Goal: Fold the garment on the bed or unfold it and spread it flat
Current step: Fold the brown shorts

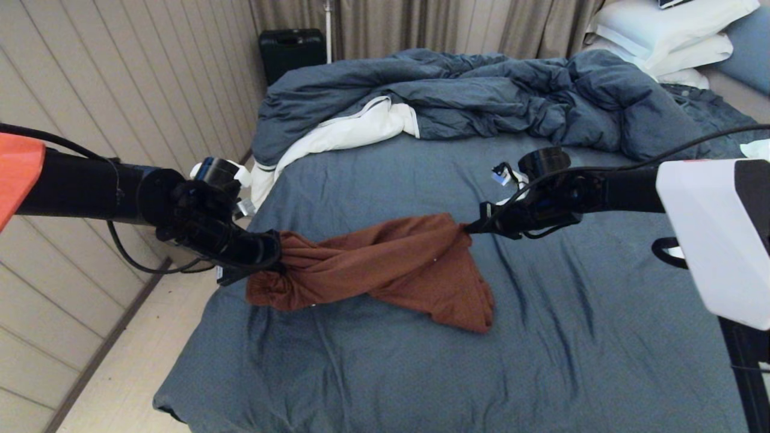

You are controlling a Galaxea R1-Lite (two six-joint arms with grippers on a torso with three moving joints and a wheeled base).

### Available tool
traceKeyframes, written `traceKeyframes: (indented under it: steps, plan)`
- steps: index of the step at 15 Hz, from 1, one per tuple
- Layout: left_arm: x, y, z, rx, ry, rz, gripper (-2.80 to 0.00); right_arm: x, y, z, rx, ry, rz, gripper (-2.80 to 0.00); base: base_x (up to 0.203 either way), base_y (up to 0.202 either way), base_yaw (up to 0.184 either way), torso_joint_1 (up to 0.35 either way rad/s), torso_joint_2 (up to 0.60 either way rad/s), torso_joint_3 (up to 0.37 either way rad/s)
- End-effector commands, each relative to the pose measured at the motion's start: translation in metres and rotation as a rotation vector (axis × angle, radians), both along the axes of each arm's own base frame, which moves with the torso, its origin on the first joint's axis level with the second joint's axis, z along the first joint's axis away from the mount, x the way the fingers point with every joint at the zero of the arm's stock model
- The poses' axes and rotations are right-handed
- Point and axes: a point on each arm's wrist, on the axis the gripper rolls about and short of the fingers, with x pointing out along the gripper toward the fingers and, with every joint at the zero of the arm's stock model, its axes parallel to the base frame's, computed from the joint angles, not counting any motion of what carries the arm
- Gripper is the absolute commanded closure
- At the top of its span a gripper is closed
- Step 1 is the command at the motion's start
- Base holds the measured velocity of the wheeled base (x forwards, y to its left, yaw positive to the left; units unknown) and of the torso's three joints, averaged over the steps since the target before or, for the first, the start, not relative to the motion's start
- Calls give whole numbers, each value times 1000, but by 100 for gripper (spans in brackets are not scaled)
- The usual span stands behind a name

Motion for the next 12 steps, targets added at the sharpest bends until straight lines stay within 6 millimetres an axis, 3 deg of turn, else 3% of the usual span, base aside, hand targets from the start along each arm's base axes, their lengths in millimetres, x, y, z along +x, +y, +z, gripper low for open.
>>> traceKeyframes:
  steps: [1,7,12]
  plan:
    - [-10,0,-8,-1,53,-16,0,-8,-1,4,-4,53,4,0,0,0,0,0,0,0]
    - [-51,-11,-9,27,174,-113,0,-46,-6,18,-66,260,47,0,0,0,0,0,0,0]
    - [-67,-15,-8,40,239,-164,0,-74,-11,26,-135,380,129,0,0,0,0,0,0,0]
